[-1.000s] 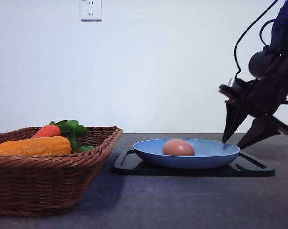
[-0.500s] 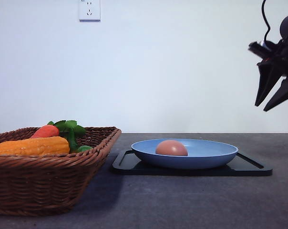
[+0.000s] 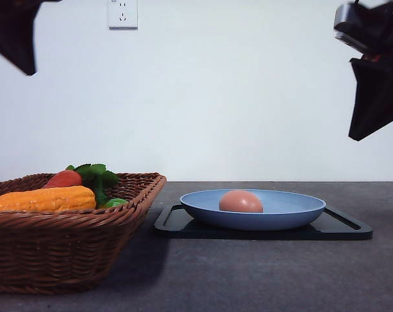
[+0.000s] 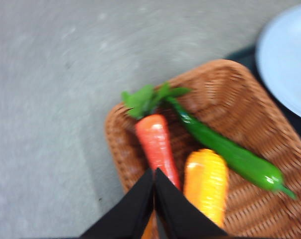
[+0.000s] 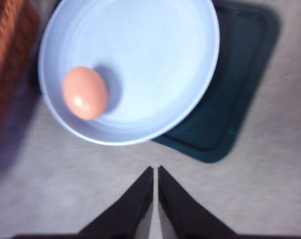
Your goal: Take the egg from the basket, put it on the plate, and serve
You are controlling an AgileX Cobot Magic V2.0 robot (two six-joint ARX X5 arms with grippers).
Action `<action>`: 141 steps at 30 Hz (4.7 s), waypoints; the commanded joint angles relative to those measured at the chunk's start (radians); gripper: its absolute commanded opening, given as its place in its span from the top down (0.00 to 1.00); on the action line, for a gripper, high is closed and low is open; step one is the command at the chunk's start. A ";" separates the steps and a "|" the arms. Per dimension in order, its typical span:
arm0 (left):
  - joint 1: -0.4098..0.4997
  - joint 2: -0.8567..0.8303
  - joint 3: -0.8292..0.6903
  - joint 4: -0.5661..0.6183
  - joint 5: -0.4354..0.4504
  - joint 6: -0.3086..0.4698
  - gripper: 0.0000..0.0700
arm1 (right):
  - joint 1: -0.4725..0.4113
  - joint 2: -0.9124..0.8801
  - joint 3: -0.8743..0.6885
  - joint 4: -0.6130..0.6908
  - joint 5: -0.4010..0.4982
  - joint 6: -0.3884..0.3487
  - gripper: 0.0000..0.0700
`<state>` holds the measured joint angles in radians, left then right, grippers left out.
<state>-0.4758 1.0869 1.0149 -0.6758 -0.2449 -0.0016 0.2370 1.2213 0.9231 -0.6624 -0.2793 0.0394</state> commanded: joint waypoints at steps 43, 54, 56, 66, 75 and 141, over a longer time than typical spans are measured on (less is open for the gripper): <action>0.078 -0.748 -0.504 0.309 0.086 -0.174 1.00 | 0.283 -0.460 -0.573 0.678 0.464 0.105 1.00; 0.434 -0.963 -0.687 0.450 0.087 -0.119 1.00 | 0.283 -0.460 -0.573 0.678 0.464 0.105 1.00; 0.476 -0.991 -0.751 0.500 0.088 -0.120 1.00 | 0.283 -0.460 -0.573 0.678 0.464 0.105 1.00; 0.536 -1.084 -0.970 0.521 0.088 -0.123 1.00 | 0.283 -0.460 -0.573 0.678 0.464 0.105 1.00; 0.536 -1.084 -0.981 0.411 0.096 -0.139 1.00 | 0.283 -0.460 -0.573 0.678 0.464 0.105 1.00; 0.536 -1.084 -0.981 0.410 0.096 -0.149 1.00 | -0.223 -1.172 -0.911 0.520 0.179 0.117 1.00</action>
<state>0.0586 0.0051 0.0441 -0.2157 -0.1498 -0.1482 0.0124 0.0486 0.0159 -0.1549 -0.1050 0.1382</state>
